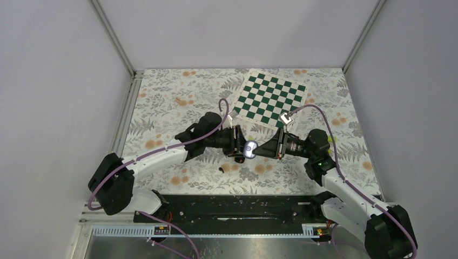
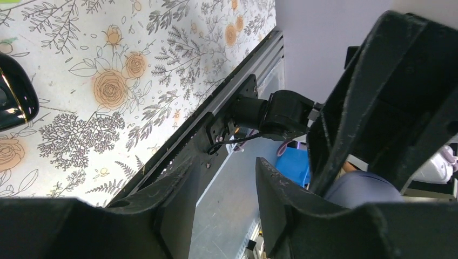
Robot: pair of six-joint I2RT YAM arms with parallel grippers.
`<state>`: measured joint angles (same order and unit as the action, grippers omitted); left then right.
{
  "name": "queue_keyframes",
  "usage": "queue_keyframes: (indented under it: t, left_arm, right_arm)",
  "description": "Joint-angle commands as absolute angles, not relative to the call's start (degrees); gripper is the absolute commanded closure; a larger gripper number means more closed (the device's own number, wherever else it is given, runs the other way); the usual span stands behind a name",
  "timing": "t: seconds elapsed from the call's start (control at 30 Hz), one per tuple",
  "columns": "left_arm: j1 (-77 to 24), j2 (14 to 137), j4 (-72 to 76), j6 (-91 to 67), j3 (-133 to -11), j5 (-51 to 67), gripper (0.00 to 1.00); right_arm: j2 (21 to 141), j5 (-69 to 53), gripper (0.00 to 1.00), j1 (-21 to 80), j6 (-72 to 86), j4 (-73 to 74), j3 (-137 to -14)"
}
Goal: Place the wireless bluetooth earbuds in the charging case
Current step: Close the charging case.
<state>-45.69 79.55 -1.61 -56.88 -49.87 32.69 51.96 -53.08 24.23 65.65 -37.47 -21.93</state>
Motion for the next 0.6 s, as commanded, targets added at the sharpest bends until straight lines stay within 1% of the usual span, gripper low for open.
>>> queue_keyframes:
  t: [0.0, 0.17, 0.27, 0.37, 0.47, 0.57]
  left_arm:
    - [-44.5, 75.4, 5.6, -58.8, -48.3, 33.1, 0.57]
    - [-43.7, 74.3, 4.6, -58.4, -47.5, 32.5, 0.57]
    - [-42.9, 73.6, 2.2, -57.1, -47.8, 31.6, 0.58]
    - [-41.3, 71.9, -4.0, -53.7, -49.0, 28.7, 0.58]
    - [-39.4, 69.2, -14.4, -48.3, -51.5, 23.3, 0.56]
    - [-37.5, 66.5, -22.2, -44.3, -53.8, 17.9, 0.54]
  right_arm:
    - [50.8, -53.4, 1.0, 24.6, 63.5, -36.1, -21.8]
    - [50.3, -53.5, 1.0, 24.6, 63.5, -36.0, -21.7]
    - [49.8, -53.2, 1.0, 24.6, 61.8, -33.1, -22.2]
    - [48.3, -51.0, 1.0, 24.5, 55.6, -22.0, -24.7]
    - [47.0, -44.8, 1.0, 23.8, 46.7, -4.0, -28.2]
    - [48.0, -44.1, 1.0, 19.1, 43.5, 2.4, -29.2]
